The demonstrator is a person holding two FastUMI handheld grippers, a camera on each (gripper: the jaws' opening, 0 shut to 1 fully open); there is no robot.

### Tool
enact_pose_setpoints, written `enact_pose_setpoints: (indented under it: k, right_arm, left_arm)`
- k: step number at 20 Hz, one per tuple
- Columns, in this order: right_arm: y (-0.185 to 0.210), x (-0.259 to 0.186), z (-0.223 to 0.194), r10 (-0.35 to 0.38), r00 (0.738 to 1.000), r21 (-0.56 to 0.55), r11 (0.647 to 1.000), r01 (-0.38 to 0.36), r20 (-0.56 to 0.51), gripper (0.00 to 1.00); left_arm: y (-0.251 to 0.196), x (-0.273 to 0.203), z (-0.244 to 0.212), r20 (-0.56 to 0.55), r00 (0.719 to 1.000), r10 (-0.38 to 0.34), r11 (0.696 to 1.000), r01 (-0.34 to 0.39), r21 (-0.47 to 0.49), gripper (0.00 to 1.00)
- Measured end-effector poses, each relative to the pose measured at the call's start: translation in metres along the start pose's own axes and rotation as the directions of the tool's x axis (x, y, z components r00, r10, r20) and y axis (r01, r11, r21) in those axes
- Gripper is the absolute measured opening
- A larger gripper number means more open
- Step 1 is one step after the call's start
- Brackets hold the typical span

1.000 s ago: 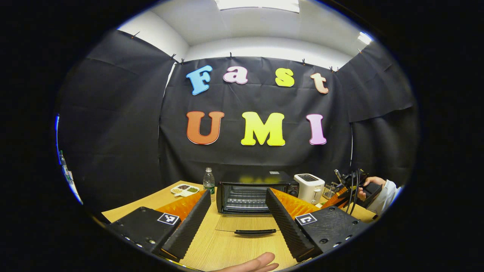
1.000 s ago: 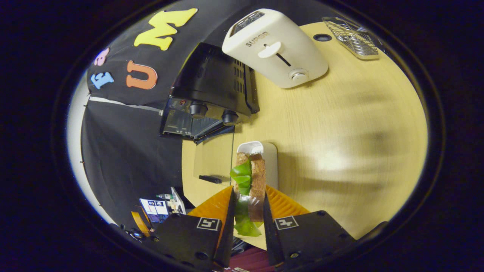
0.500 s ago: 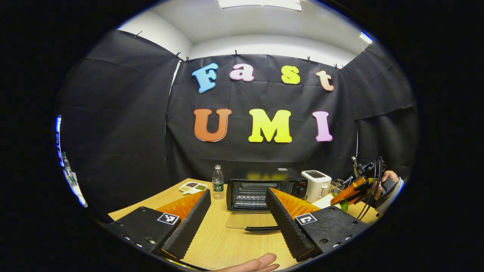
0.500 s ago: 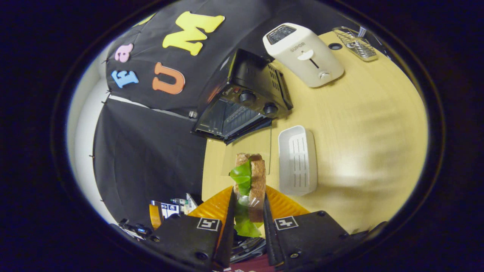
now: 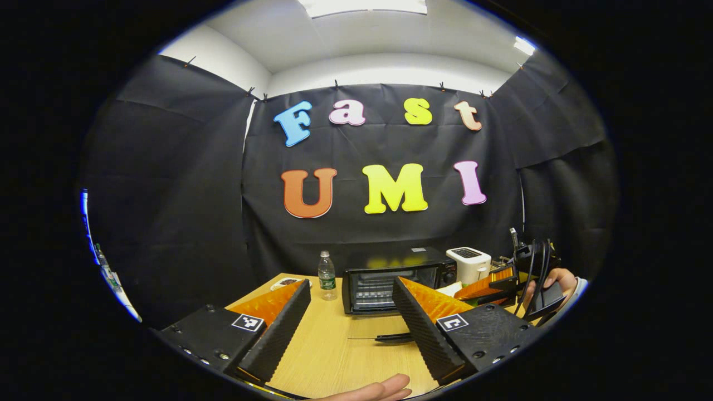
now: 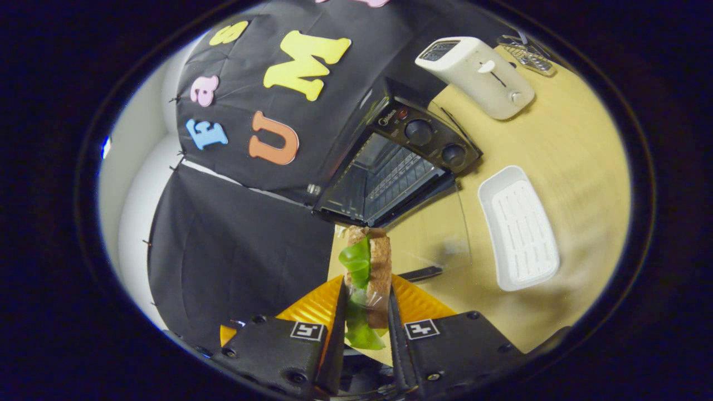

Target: Open the electric oven with the left hand, put the food in, and close the electric oven.

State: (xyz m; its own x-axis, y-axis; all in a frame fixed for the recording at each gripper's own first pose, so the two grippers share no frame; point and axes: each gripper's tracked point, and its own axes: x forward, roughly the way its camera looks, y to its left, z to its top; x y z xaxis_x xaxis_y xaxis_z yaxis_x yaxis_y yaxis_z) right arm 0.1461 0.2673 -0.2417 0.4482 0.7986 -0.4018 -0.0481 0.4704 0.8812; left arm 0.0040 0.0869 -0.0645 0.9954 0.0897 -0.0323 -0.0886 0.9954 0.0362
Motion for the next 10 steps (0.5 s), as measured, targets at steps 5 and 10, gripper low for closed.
enact_pose_setpoints:
  k: [5, 10]
  right_arm:
    - [0.013, 0.073, 0.024, 0.028, 0.968, 0.119, 0.991, -0.059, 0.249, 0.39]
    - [0.011, 0.144, 0.053, -0.029, 0.895, 0.113, 0.993, -0.024, 0.446, 0.39]
  left_arm:
    - [0.019, 0.001, -0.005, -0.008, 1.0, 0.006, 1.0, -0.006, 0.001, 0.97]
    - [0.045, 0.003, -0.013, 0.0, 0.999, 0.044, 0.999, -0.044, 0.001, 0.97]
